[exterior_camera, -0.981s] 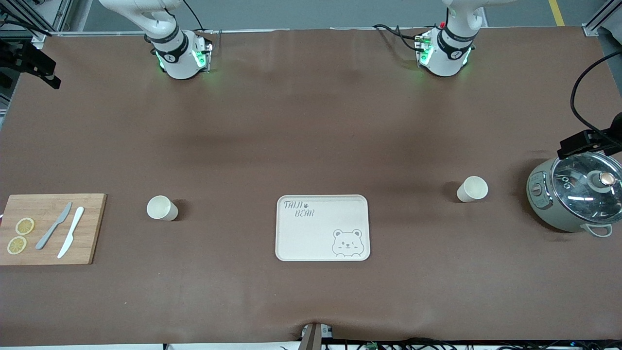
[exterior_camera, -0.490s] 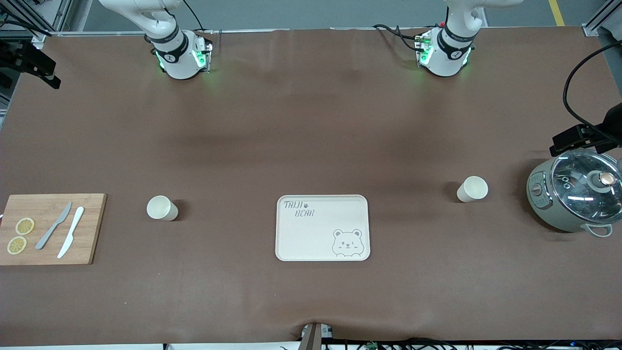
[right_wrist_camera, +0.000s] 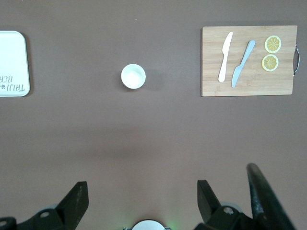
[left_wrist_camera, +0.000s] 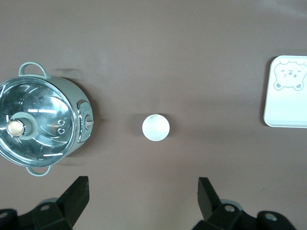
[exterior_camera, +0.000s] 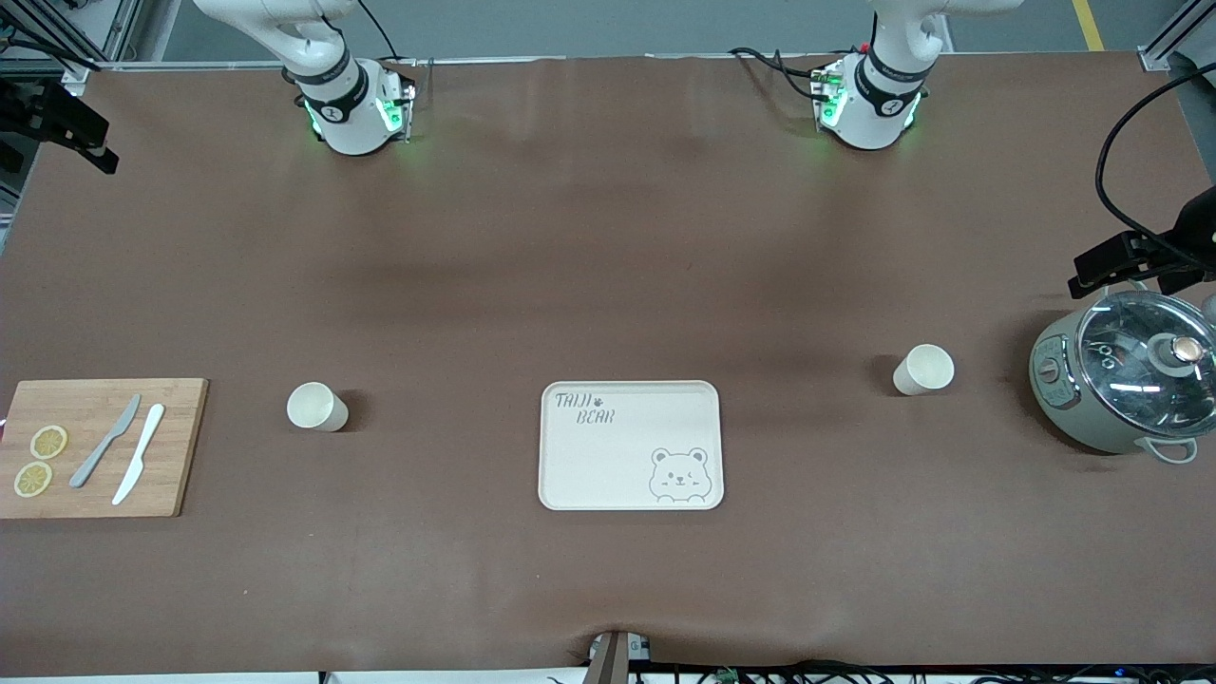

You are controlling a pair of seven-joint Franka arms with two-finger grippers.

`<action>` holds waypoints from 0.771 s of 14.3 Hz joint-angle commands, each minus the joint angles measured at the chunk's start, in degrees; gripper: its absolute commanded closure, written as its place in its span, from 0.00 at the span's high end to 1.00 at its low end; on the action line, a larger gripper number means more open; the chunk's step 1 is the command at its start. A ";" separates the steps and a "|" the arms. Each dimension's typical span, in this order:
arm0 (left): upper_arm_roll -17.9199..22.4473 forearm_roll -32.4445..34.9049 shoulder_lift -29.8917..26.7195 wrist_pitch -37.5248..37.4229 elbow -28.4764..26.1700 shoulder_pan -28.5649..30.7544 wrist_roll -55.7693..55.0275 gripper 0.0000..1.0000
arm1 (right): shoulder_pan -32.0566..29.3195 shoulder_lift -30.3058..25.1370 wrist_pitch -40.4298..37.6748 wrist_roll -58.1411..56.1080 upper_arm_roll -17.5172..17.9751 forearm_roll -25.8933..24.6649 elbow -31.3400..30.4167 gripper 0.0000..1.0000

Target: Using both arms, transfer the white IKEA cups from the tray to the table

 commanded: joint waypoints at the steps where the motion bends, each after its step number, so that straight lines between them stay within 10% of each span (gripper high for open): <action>1: 0.74 -1.29 -0.86 0.00 -0.95 -1.78 0.48 1.00 | -1.06 0.38 -0.23 0.71 0.62 -0.62 0.91 1.00; 11: -6.20 -3.41 -0.86 -0.18 -0.69 4.37 -0.91 1.00 | -1.06 0.47 -0.14 0.71 0.62 -0.27 0.91 1.00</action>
